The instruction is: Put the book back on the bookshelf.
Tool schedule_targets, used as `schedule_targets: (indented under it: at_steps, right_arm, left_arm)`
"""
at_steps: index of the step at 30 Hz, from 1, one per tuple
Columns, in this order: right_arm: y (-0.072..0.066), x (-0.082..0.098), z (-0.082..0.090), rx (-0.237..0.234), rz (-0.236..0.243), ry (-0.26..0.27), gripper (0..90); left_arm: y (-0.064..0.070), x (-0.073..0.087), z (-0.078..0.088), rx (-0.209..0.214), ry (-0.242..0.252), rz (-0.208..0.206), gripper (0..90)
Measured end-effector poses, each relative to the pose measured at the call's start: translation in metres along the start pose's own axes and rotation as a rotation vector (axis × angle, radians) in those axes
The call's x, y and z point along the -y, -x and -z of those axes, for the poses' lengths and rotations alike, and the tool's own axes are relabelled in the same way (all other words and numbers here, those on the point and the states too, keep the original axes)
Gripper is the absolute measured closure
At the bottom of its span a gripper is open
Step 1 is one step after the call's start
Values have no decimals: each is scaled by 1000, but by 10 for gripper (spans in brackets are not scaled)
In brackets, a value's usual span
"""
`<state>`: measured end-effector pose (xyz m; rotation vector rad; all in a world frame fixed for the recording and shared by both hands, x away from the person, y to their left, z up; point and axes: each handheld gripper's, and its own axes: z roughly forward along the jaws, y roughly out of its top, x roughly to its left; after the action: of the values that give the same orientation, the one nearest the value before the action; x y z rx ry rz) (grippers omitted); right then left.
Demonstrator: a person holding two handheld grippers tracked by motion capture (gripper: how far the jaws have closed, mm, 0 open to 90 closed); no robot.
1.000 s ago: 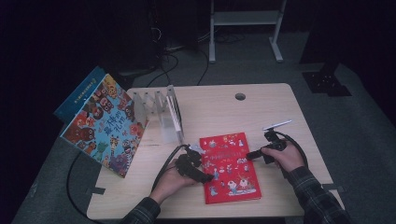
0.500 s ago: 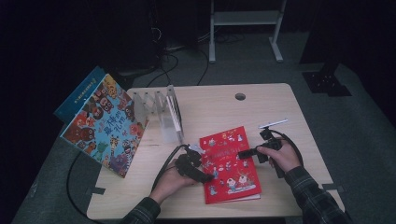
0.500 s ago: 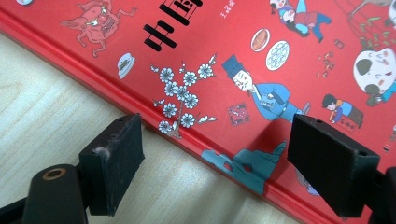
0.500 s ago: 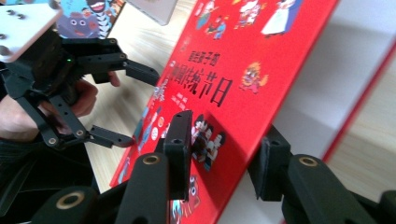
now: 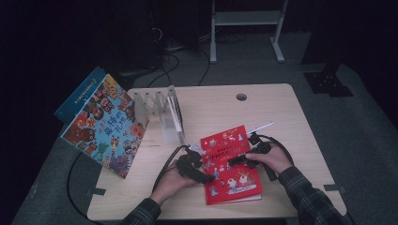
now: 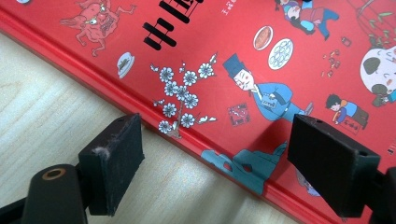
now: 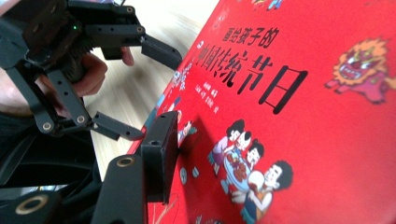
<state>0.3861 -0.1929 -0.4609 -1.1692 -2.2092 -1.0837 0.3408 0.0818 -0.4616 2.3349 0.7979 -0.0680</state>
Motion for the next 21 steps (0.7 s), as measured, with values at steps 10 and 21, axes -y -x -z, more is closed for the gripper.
schedule_targets:
  at_steps: [10,21]
  right_arm:
    - [-2,2,3,-83,-67,31,713]
    - [-6,6,11,-113,-95,113,798]
  left_arm:
    - [0,1,0,4,13,13,165]
    - [-5,2,5,1,17,21,141]
